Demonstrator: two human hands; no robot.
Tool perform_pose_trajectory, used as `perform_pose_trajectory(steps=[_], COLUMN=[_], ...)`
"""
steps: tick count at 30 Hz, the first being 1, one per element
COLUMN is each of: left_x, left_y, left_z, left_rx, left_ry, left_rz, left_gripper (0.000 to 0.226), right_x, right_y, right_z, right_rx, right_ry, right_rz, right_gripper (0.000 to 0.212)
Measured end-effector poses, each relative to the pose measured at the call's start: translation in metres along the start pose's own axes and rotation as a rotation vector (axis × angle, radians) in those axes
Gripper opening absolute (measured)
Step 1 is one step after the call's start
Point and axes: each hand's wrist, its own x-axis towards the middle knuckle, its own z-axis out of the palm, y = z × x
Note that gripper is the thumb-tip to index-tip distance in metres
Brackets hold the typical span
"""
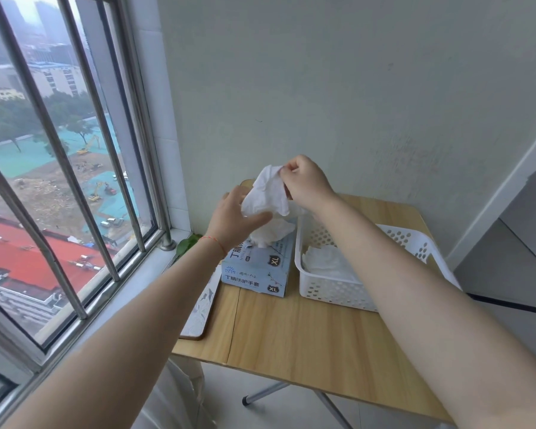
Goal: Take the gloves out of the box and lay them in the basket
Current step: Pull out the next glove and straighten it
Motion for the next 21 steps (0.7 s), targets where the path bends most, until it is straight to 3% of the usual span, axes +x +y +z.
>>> perform_pose_trajectory(steps=[4,9,11,15,18,20,21], left_x=[0.001,0.005,0.006,0.012,0.017,0.015,0.014], left_y=[0.005,0.009,0.015,0.036,0.048,0.05,0.05], left_z=[-0.002,-0.012,-0.014,-0.016,-0.014,-0.011,-0.009], left_rx=[-0.047,0.008,0.019,0.068,0.121,0.134,0.139], left_ry=[0.109,0.129,0.121,0.117,0.104,0.078,0.065], left_rz=[0.088,0.057,0.046,0.031,0.028,0.04,0.046], left_gripper=[0.025,0.006,0.008,0.009,0.017,0.02,0.02], right_x=[-0.002,-0.004,-0.007,-0.016,-0.022,-0.022,-0.022], right_y=[0.006,0.026,0.027,0.014,0.011,0.016,0.02], right_z=[-0.003,-0.011,-0.014,-0.017,-0.017,-0.017,-0.016], right_rx=[0.054,0.116,0.001,-0.011,-0.174,-0.337,-0.381], right_ry=[0.035,0.039,0.043,-0.071,-0.159,-0.191,-0.192], right_rz=[0.084,0.27,0.229,-0.066,-0.19,-0.191,-0.191], right_gripper=[0.023,0.012,0.01,0.043,0.065,0.066,0.056])
